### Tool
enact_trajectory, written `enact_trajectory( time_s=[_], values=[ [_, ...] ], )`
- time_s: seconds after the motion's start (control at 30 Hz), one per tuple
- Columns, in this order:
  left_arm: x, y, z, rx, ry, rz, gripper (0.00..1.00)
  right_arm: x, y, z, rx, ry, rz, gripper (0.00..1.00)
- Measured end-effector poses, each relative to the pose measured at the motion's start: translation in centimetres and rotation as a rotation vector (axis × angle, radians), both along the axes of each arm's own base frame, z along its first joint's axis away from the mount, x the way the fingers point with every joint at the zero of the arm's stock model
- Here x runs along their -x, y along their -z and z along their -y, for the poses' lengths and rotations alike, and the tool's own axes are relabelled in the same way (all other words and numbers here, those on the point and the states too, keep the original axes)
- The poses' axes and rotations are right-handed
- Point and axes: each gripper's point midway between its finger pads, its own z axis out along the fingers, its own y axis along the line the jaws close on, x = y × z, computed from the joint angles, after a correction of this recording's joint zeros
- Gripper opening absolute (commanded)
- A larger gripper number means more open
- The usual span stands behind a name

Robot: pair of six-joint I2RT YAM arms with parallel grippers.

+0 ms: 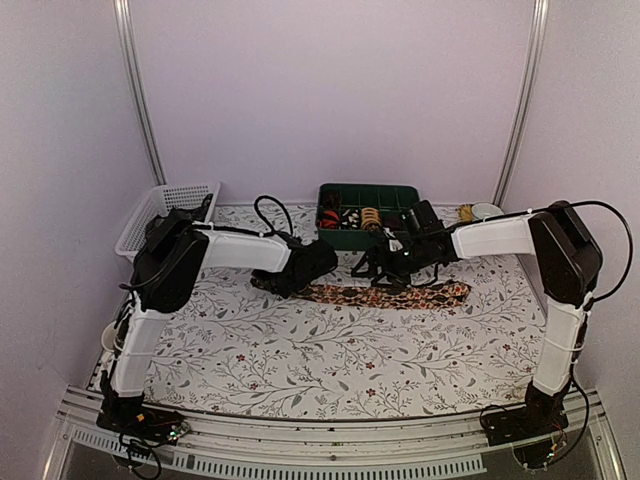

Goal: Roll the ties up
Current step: Roll the tie at the center of the board.

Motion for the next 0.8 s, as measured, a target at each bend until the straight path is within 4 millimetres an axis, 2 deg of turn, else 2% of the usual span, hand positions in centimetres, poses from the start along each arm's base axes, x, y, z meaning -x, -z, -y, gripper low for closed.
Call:
enact_trajectory(
  time_s=[0.53,0.8],
  values=[
    [-0.2,-1.2,-1.2,-0.136,-0.012,0.075,0.00,0.7,3.5,-0.1,0.028,-0.014,-0.079,0.78],
    [-0.4,0.3,-1.2,-0.202,0.006,0.081,0.00,1.1,3.9,-0.3,0.027,-0.030,-0.094,0.77]
  ],
)
